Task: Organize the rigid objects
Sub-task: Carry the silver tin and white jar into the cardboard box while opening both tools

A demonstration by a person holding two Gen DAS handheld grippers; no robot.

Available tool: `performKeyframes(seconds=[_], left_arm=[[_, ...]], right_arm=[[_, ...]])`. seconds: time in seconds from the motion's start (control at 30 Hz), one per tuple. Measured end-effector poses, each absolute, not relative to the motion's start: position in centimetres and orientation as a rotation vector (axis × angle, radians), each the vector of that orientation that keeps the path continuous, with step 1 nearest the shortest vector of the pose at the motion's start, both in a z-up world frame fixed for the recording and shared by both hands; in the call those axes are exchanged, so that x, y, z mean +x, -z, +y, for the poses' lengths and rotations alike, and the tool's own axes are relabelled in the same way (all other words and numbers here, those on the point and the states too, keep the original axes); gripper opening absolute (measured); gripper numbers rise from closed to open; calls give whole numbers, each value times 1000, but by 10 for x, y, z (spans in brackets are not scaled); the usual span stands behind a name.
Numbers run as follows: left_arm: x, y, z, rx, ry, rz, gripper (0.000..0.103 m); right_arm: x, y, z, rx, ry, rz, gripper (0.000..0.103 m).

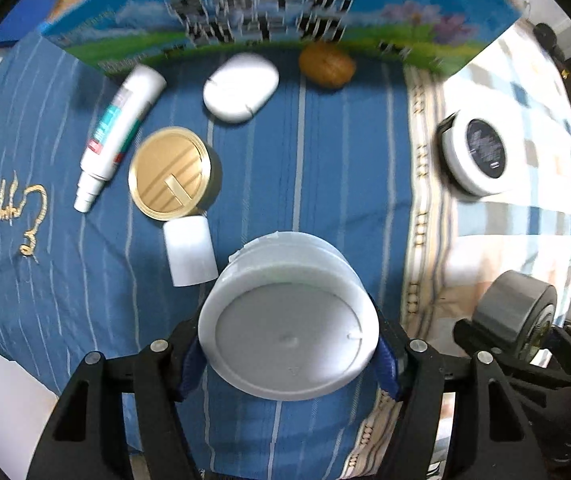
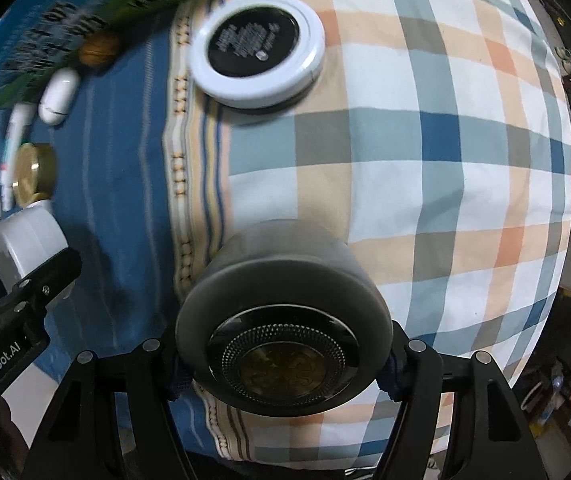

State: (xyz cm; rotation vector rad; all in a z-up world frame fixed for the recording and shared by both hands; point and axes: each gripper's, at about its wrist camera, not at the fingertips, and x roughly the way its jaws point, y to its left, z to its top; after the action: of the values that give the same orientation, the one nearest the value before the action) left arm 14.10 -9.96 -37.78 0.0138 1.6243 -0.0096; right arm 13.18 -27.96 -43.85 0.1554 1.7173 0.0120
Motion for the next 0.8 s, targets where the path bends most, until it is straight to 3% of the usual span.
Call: performKeyframes(seconds=[0.4,0.8], left_arm=[[159,248,-91,-66,98,1427,65],[265,205,-60,-52,197,1349,65]], right_arm=[[147,333,-284,241,-133,1543,72],[231,238,-251,285,-182,1363,72]])
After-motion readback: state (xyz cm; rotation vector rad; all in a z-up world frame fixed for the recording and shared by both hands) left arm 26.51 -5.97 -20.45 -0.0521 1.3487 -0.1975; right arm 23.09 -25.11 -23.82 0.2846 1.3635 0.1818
